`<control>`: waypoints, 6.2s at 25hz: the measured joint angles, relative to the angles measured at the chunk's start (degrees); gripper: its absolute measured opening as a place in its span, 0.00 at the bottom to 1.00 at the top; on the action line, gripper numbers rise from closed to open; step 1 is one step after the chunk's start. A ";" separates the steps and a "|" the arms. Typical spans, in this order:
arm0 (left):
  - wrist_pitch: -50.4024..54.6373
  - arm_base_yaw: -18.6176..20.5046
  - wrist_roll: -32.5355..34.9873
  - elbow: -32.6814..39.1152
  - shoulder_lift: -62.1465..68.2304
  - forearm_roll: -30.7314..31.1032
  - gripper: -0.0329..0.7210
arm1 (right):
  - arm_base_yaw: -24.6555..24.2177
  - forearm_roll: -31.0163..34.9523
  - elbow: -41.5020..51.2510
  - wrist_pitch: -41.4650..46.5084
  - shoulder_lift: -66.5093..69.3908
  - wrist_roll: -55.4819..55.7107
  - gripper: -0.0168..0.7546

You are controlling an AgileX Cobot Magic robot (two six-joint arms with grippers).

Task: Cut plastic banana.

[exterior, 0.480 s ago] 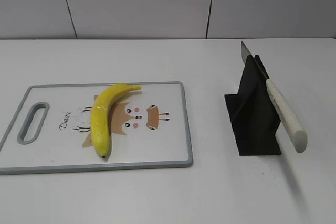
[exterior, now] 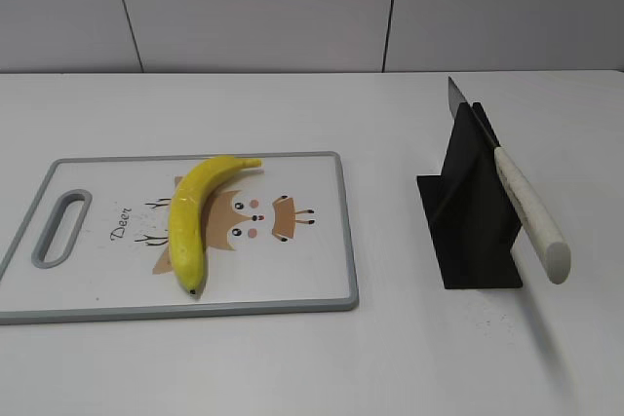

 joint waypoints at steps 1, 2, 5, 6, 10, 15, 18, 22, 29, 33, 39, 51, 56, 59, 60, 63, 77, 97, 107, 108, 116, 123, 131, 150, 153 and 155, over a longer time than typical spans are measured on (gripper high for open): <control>0.00 0.00 0.00 0.00 0.00 0.00 0.94 | 0.00 0.00 0.00 0.00 0.00 0.00 0.74; 0.00 0.00 0.00 0.00 0.00 0.00 0.94 | 0.00 0.00 0.00 0.00 0.00 0.00 0.74; 0.00 0.00 0.00 0.00 0.00 0.00 0.93 | 0.00 0.00 0.00 0.00 0.00 0.00 0.74; 0.00 0.00 0.00 0.00 0.00 0.00 0.92 | 0.00 0.00 0.00 0.00 0.00 0.00 0.74; 0.00 0.00 0.00 0.00 0.00 0.00 0.90 | 0.00 0.00 0.00 0.00 0.00 0.00 0.74; 0.00 0.00 0.00 0.00 0.00 0.00 0.88 | 0.00 0.00 0.00 0.00 0.00 0.05 0.74; 0.00 0.00 0.00 0.00 0.00 0.00 0.87 | 0.00 0.00 0.00 0.00 0.00 0.05 0.74; 0.00 0.00 0.00 0.01 0.00 0.00 0.86 | 0.00 0.00 -0.43 0.26 0.30 0.05 0.74; 0.00 0.00 0.00 0.01 0.00 0.00 0.84 | 0.00 0.00 -5.88 1.30 10.70 0.00 0.74; 0.00 0.00 0.00 0.01 0.00 0.00 0.84 | 0.00 0.19 -11.09 2.16 19.98 0.00 0.74; 0.00 0.00 0.00 0.01 0.00 0.00 0.83 | 0.00 2.12 -20.15 6.86 36.01 0.00 0.74; 0.00 0.00 0.00 0.01 0.00 0.00 0.83 | 0.00 6.57 -36.23 13.11 64.53 -1.92 0.74; 0.00 0.00 0.00 0.01 0.00 0.00 0.83 | 2.33 7.59 -41.20 13.71 72.40 -1.92 0.74; 0.00 0.00 0.00 0.01 0.00 0.00 0.83 | 6.03 7.67 -43.35 13.71 76.08 -0.87 0.74; 0.00 0.00 0.00 0.01 0.00 0.00 0.83 | 7.52 7.65 -43.94 13.71 77.18 0.05 0.74; 0.00 0.00 0.00 0.01 0.00 0.00 0.83 | 12.01 6.69 -45.26 13.71 80.20 2.56 0.74; 0.00 0.00 0.00 0.01 0.00 0.00 0.83 | 19.58 1.48 -47.00 13.54 94.26 10.66 0.71; 0.00 0.00 0.00 0.01 0.00 0.00 0.83 | 19.58 0.83 -47.07 13.47 102.59 12.64 0.50; 0.00 0.00 0.00 0.01 0.00 -0.02 0.83 | 19.68 1.52 -47.07 13.70 102.59 13.61 0.29; 0.00 0.00 0.00 0.01 0.00 -0.02 0.83 | 19.68 1.52 -47.25 13.70 102.59 13.61 0.29; 0.00 0.00 0.00 0.01 0.00 -0.02 0.83 | 19.63 2.95 -48.89 14.64 102.45 13.74 0.29; 0.00 0.00 0.00 0.01 0.00 -0.02 0.83 | 19.46 3.15 -52.59 15.56 94.30 14.47 0.27; 0.00 0.00 0.00 0.01 0.00 -0.02 0.83 | 19.69 1.16 -52.59 15.44 89.61 10.55 0.26; -7.27 -0.87 18.07 -10.25 23.36 -2.80 0.82 | 19.69 18.41 -59.30 8.71 91.40 -40.15 0.26; -8.85 -2.06 22.03 -14.64 32.05 -4.45 0.82 | 19.69 18.62 -60.92 8.71 94.06 -43.56 0.26; -9.56 -2.70 24.92 -17.95 38.11 -5.03 0.82 | 19.69 18.84 -62.20 8.58 95.77 -46.08 0.26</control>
